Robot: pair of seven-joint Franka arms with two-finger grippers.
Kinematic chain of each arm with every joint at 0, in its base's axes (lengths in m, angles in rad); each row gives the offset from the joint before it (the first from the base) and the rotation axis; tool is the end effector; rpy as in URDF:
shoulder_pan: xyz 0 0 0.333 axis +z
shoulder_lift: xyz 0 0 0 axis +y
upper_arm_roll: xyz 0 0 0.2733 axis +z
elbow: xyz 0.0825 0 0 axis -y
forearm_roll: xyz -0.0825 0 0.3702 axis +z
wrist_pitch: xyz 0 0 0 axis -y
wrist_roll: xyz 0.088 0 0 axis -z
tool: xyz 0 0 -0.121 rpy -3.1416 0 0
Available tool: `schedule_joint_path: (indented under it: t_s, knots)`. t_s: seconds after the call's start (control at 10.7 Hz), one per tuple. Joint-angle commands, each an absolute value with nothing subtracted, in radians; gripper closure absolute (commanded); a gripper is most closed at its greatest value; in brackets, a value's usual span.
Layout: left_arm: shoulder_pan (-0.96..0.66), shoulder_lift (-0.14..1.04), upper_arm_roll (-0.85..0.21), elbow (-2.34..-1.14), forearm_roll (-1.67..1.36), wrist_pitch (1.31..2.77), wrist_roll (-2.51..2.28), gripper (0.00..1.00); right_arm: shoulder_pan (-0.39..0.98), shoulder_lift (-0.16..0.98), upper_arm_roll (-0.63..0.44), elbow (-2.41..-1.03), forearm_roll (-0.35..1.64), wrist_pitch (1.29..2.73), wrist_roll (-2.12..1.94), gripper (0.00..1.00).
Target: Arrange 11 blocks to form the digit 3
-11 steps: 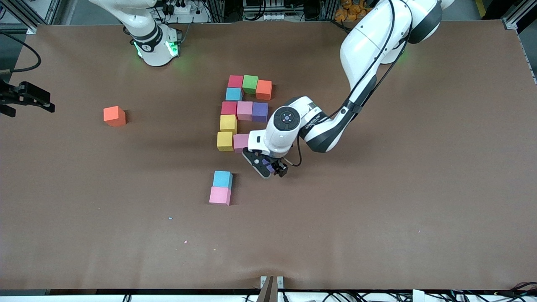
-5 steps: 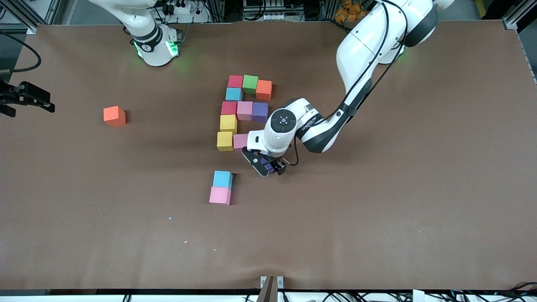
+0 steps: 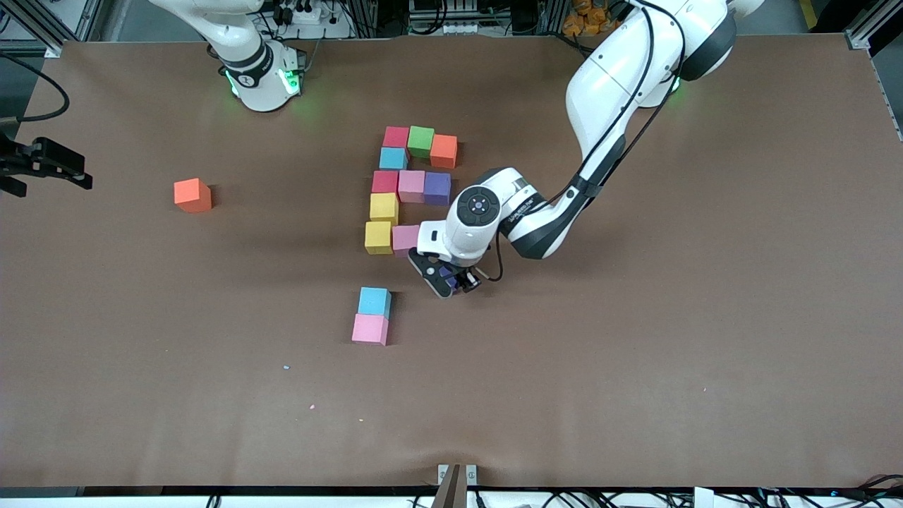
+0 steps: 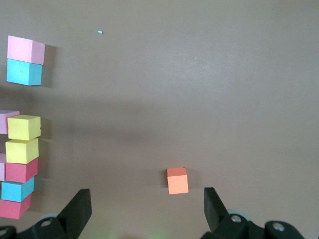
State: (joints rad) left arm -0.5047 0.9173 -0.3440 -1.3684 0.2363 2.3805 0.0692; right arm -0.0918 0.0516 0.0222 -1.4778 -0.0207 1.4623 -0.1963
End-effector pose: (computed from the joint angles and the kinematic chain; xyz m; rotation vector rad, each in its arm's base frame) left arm 0.5036 -0.4958 0.1672 2.6806 -1.3468 0.1587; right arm 0.5411 -0.0407 0.5728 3.1232 0.1957 -0.1081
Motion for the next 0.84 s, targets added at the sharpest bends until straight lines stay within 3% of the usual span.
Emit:
schedule_joint_path:
  t_s: [0.0, 0.38, 0.75]
  knots:
    - [-0.491, 0.896, -0.347, -1.373, 0.253, 2.387, 0.205, 1.00, -0.086, 0.054, 0.023, -1.471, -0.035, 1.456, -0.189, 0.00]
    - [-0.397, 0.874, -0.475, -1.411, 0.247, 2.295, 0.500, 1.00, -0.086, 0.055, 0.023, -1.471, -0.037, 1.457, -0.189, 0.00]
    - [-0.402, 0.874, -0.520, -1.486, 0.249, 2.293, 0.474, 1.00, -0.086, 0.058, 0.023, -1.471, -0.037, 1.459, -0.189, 0.00]
